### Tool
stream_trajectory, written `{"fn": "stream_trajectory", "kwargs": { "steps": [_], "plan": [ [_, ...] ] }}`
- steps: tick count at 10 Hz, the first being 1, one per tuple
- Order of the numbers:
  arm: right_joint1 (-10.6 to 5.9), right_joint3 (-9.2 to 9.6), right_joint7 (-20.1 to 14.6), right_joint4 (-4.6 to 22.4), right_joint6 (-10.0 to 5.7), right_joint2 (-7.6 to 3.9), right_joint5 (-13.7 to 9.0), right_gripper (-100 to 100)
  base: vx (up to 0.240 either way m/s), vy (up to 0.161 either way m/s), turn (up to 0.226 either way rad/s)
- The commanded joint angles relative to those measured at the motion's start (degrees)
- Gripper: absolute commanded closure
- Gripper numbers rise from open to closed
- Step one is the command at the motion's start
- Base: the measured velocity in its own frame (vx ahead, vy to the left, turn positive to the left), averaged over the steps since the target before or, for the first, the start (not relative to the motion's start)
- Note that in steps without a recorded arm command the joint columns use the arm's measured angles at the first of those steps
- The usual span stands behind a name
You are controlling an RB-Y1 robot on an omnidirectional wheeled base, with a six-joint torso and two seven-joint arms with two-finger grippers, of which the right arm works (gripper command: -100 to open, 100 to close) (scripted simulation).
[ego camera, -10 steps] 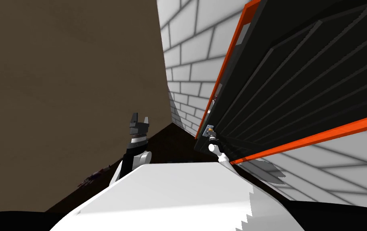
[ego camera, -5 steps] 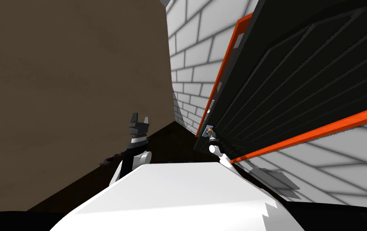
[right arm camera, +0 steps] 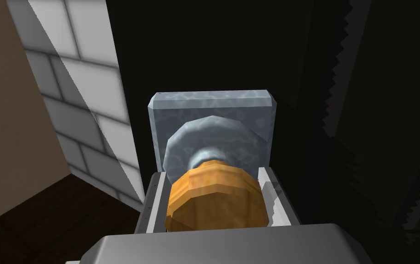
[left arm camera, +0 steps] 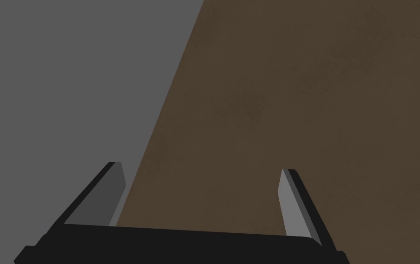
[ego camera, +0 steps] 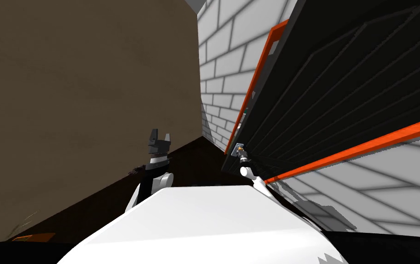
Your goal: Pull the door open
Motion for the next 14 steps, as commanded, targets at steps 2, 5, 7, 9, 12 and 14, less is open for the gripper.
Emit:
{"fn": "stream_trajectory", "kwargs": {
  "steps": [2, 5, 7, 9, 12, 14],
  "plan": [
    [0.97, 1.89, -1.8, -1.1, -0.68, -1.73, 0.1, 100, -0.267, -0.042, 0.149],
    [1.61, 3.22, -3.0, -1.9, -1.21, -3.04, 0.2, 100, -0.200, -0.069, 0.101],
    [2.15, 4.03, -3.7, -1.9, -1.45, -3.61, 0.3, 100, -0.120, -0.024, 0.060],
    [2.49, 4.74, -4.4, -2.3, -1.90, -4.43, 0.4, 100, -0.188, -0.057, 0.113],
    [3.31, 6.44, -6.1, -3.2, -2.98, -6.36, 0.6, 100, -0.191, -0.057, 0.129],
    [3.84, 7.53, -7.3, -3.8, -3.68, -7.61, 0.8, 100, -0.216, -0.065, 0.131]
  ]
}}
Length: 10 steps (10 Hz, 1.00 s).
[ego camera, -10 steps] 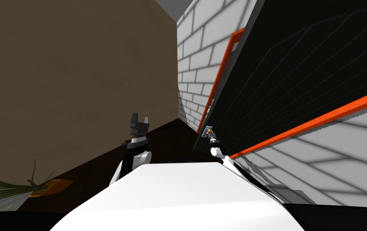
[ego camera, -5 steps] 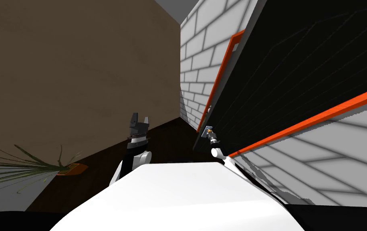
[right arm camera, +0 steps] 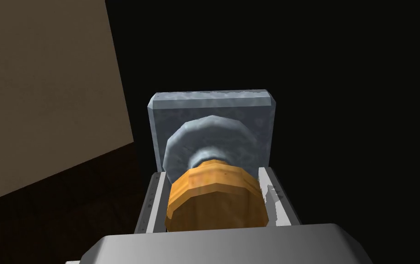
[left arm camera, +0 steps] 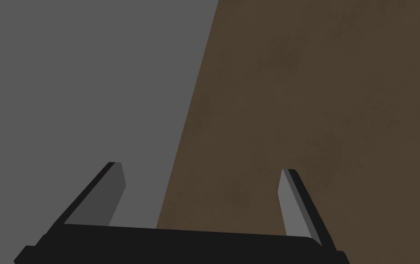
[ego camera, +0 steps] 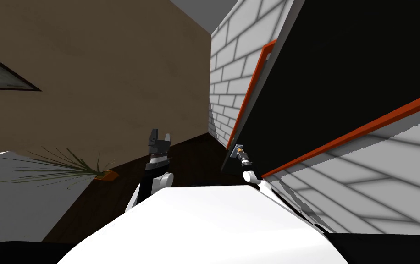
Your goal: Pull the door open
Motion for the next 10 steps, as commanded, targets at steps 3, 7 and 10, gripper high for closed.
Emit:
{"fn": "stream_trajectory", "kwargs": {
  "steps": [3, 7, 10],
  "plan": [
    [0.77, 1.76, -1.7, -1.1, -1.03, -1.79, 0.2, 100, -0.207, -0.075, 0.099],
    [1.47, 3.22, -3.1, -1.3, -1.96, -3.25, 0.6, 100, -0.155, -0.052, 0.095],
    [2.23, 4.99, -5.1, -1.9, -3.63, -5.48, 1.0, 100, -0.194, -0.075, 0.146]
  ]
}}
